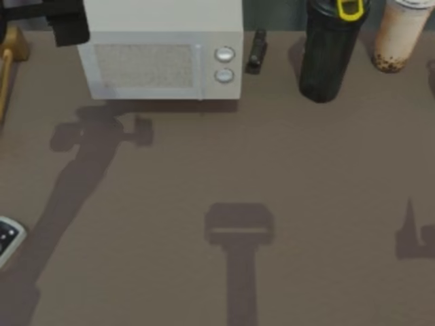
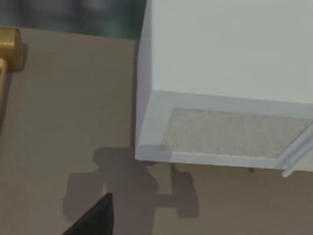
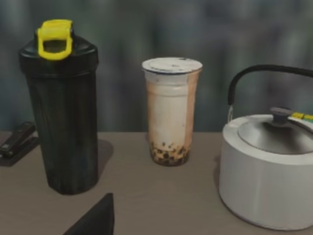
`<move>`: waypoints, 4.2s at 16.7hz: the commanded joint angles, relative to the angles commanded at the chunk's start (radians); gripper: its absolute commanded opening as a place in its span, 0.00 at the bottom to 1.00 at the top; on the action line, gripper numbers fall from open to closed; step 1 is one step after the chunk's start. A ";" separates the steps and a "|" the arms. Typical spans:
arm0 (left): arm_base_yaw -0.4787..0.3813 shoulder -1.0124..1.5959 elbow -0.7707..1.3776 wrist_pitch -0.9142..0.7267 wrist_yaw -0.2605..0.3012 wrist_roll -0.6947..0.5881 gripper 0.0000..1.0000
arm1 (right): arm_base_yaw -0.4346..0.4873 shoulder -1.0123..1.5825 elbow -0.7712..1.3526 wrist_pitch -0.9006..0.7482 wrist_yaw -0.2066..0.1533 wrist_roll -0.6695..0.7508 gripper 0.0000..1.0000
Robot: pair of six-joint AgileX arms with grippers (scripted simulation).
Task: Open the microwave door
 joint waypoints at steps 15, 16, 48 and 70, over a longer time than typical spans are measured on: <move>-0.257 1.006 1.019 -0.534 -0.132 -0.233 1.00 | 0.000 0.000 0.000 0.000 0.000 0.000 1.00; -0.257 1.006 1.019 -0.534 -0.132 -0.233 1.00 | 0.000 0.000 0.000 0.000 0.000 0.000 1.00; -0.210 1.123 0.935 -0.322 -0.109 -0.188 0.00 | 0.000 0.000 0.000 0.000 0.000 0.000 1.00; -0.239 1.004 0.738 -0.251 -0.124 -0.215 0.00 | 0.000 0.000 0.000 0.000 0.000 0.000 1.00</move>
